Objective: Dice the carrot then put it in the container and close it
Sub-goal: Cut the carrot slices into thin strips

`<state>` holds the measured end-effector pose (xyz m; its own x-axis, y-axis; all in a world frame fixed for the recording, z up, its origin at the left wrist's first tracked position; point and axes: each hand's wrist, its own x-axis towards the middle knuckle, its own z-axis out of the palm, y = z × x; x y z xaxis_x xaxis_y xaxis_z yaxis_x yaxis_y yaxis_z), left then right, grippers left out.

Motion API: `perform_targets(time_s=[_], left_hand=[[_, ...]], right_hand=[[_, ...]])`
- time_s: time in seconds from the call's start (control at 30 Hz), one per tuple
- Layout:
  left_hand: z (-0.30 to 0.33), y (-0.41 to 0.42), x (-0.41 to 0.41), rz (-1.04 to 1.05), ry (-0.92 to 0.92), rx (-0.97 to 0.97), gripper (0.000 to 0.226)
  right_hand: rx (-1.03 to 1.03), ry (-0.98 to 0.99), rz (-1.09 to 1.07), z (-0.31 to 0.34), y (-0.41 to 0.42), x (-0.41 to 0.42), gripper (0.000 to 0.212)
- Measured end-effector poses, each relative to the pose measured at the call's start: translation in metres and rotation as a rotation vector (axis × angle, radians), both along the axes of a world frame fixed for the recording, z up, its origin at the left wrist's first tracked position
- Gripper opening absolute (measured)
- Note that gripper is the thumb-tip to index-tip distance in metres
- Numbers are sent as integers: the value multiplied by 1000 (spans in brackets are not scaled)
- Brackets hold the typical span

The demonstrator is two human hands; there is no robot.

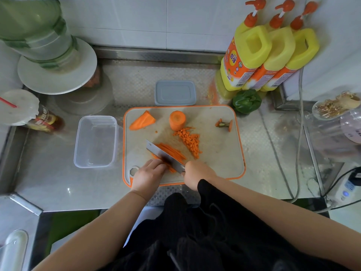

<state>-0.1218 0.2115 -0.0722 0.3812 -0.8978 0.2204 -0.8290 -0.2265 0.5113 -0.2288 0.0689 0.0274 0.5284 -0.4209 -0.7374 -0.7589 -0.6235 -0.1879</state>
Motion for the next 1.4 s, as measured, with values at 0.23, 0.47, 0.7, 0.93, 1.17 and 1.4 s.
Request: perform_targets(time_s=[0.23,0.47,0.7,0.93,1.17,1.4], left_hand=[[-6,0,-1,12,-9,-17,32],[-7,1,-1,1,-11,-8,32],[-3,-1,-1,-43,-94,81,47],[11,-7,-2,0,-250,91,67],[5,-1,2,-77,-282,179,48],[16,2,-1,-18,-269,11,45]], right_hand=[[-5,-3,-46,-3,8,-1,18],[-3,-34,-64,-12,22,-1,19],[48,-62,-50,-1,3,16,13],[60,-50,-64,-10,4,-5,24],[103,-92,-160,-10,-2,-9,26],[114,-152,-236,-2,-15,-12,37]])
